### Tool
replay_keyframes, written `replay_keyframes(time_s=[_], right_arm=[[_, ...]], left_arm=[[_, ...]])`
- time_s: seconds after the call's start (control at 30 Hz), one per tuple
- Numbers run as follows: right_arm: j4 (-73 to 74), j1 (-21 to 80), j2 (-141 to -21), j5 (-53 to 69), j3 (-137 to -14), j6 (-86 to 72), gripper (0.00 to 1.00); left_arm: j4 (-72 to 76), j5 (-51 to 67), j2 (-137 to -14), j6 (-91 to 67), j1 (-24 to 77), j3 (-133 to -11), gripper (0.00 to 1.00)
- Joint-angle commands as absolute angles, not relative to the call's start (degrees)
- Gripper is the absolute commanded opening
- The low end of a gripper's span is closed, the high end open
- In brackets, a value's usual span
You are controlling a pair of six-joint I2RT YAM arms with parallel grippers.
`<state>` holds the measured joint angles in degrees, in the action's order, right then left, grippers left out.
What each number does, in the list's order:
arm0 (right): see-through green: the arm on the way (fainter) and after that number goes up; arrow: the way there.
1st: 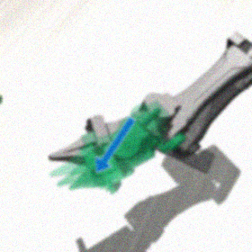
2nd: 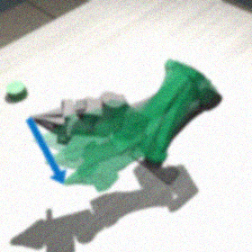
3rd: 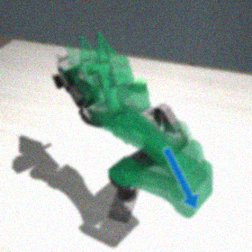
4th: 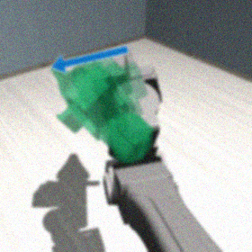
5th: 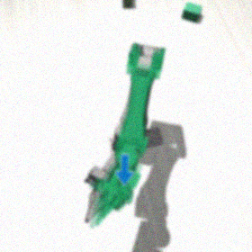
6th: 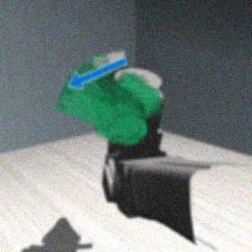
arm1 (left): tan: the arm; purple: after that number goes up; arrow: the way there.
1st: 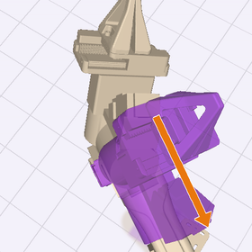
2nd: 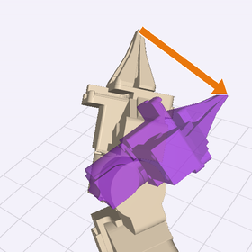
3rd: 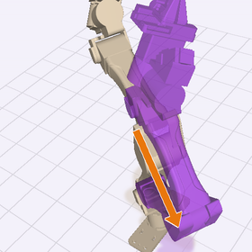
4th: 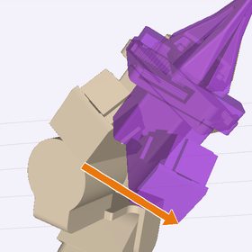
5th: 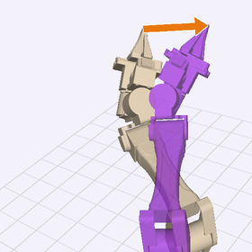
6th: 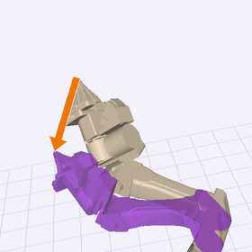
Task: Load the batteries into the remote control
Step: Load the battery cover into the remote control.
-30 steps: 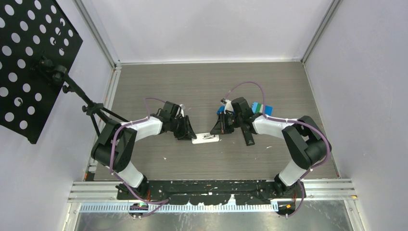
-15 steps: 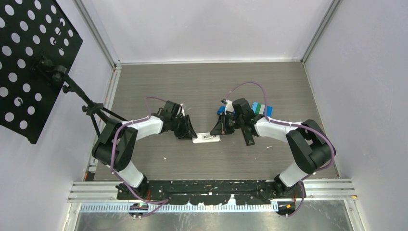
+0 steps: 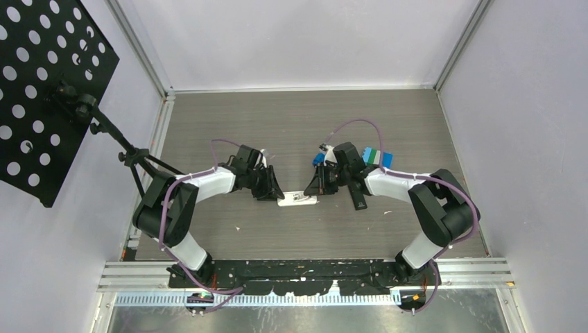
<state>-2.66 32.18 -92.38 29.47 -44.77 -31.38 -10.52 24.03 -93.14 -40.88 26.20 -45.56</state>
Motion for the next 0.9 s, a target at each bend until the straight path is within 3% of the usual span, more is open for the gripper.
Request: replay_keyframes(time_s=[0.0,0.87], right_arm=[[-6.98,32.06,-93.51,29.5,-46.33,-32.26,0.0],[-9.24,31.2,-91.0,29.46,-44.05,-33.45,0.0]], left_arm=[[-8.34,21.27,-94.04,-39.42,26.54,-46.85,0.32],[-8.52,21.47,-94.1,-39.2,26.54,-46.79,0.32]])
